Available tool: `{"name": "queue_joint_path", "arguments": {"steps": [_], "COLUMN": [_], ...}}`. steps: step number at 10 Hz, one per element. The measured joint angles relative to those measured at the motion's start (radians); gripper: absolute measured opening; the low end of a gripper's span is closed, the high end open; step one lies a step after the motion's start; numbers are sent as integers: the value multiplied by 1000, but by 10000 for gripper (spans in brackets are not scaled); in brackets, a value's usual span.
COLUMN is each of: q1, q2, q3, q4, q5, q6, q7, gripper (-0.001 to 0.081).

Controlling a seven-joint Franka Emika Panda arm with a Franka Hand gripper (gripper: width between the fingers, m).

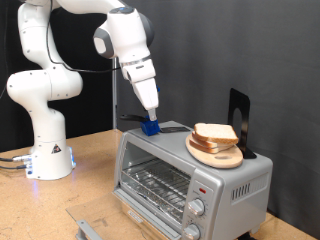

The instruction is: Make a piece of toast with the oven

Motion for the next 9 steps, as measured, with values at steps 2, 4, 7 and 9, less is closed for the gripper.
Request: {"name": "queue_joint_path", "arguments": {"steps": [2,4,7,9], "q1": [-1,-1,-1,1], "q2": [0,0,0,0], "q3": [6,21,33,33], "q4": [-11,-36,-62,-69], "q5": [-8,-11,-11,-9], "q6": [16,55,86,91], "q7": [0,0,0,-2], "gripper": [682,682,682,682]}}
